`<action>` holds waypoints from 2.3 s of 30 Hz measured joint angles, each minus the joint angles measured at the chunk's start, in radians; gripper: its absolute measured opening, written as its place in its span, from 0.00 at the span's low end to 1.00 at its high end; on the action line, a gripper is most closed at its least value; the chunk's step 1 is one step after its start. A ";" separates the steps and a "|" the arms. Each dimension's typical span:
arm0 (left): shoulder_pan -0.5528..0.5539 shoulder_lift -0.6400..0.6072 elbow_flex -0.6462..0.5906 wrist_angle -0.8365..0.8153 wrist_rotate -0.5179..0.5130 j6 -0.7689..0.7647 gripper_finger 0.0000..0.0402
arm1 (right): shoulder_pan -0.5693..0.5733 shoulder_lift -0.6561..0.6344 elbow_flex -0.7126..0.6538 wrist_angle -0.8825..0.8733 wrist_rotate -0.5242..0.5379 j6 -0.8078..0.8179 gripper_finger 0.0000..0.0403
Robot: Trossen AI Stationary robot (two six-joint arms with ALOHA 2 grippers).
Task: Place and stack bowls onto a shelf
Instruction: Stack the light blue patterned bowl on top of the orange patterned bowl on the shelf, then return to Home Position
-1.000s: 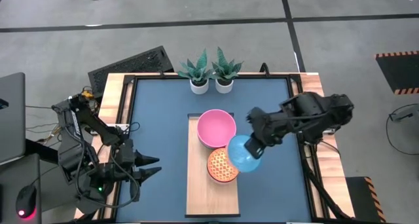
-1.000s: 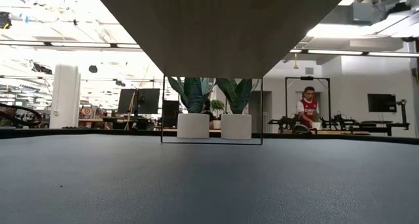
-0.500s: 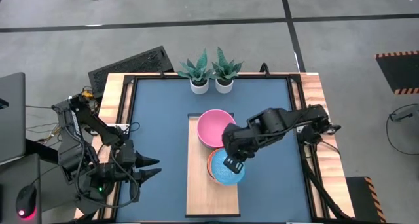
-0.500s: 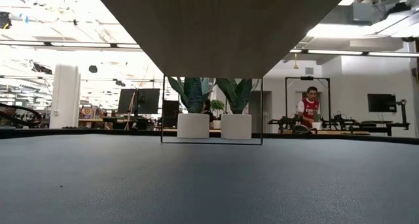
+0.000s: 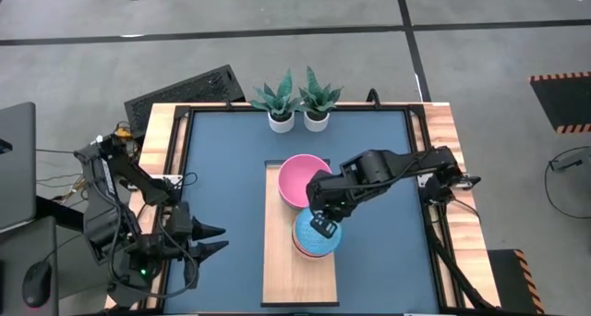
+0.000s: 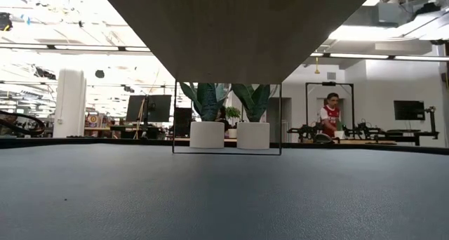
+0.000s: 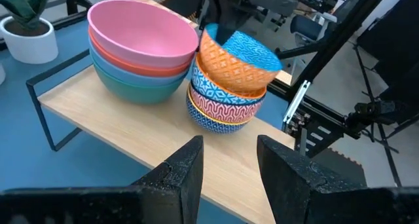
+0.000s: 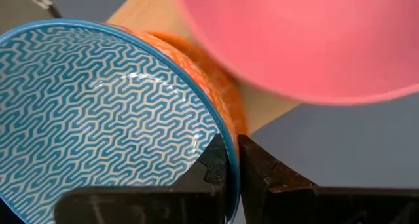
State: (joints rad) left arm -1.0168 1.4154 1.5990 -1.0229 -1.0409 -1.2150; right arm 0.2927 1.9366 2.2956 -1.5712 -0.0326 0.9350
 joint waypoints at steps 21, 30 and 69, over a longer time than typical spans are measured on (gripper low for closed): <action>-0.001 0.027 0.000 0.003 -0.003 -0.031 0.32 | -0.014 0.000 -0.042 0.004 -0.023 -0.018 0.19; -0.001 0.027 0.000 0.000 -0.024 -0.024 0.32 | -0.025 0.000 -0.042 0.008 -0.121 -0.071 0.20; -0.001 0.026 0.000 -0.026 -0.101 -0.023 0.32 | -0.108 -0.002 0.053 0.039 -0.287 -0.182 0.48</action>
State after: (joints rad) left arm -1.0176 1.4418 1.5990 -1.0491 -1.1421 -1.2383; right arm 0.1847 1.9347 2.3489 -1.5325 -0.3194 0.7532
